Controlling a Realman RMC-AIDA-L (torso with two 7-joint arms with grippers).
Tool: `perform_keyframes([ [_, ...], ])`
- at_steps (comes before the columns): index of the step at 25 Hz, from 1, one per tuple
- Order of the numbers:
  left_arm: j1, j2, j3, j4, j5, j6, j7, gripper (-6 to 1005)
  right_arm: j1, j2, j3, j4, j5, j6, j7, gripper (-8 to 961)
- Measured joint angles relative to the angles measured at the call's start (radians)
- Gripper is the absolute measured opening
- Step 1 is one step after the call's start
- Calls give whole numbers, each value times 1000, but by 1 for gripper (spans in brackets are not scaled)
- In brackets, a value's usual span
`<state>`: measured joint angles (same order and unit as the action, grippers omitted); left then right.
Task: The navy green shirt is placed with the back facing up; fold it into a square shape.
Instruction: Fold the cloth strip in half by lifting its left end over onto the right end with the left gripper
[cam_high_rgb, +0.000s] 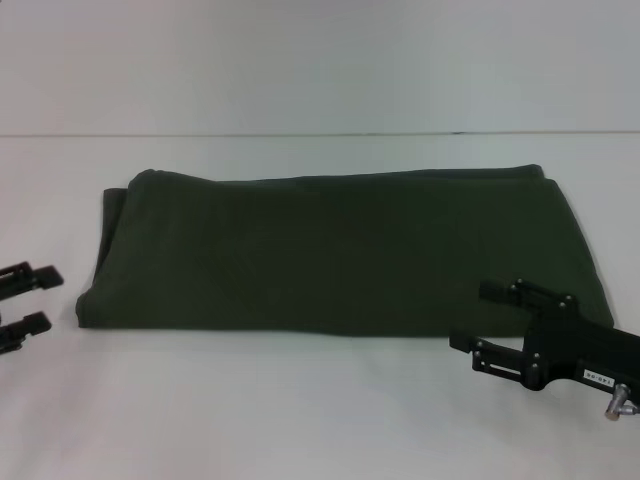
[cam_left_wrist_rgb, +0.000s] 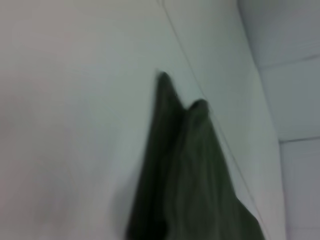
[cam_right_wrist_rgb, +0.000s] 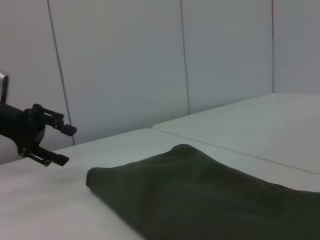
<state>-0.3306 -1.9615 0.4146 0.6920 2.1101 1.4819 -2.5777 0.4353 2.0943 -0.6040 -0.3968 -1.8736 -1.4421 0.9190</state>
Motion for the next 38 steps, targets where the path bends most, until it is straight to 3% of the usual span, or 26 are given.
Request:
perform_keyframes([
  [11,-61,5,2,-46,67,-56,-21,734,14,0,-38,22,-5,29,-27,826],
  [38,-104,-1,9,-115,119,-181,-63,735,13,1,-52,27,-7,29,-39,826],
])
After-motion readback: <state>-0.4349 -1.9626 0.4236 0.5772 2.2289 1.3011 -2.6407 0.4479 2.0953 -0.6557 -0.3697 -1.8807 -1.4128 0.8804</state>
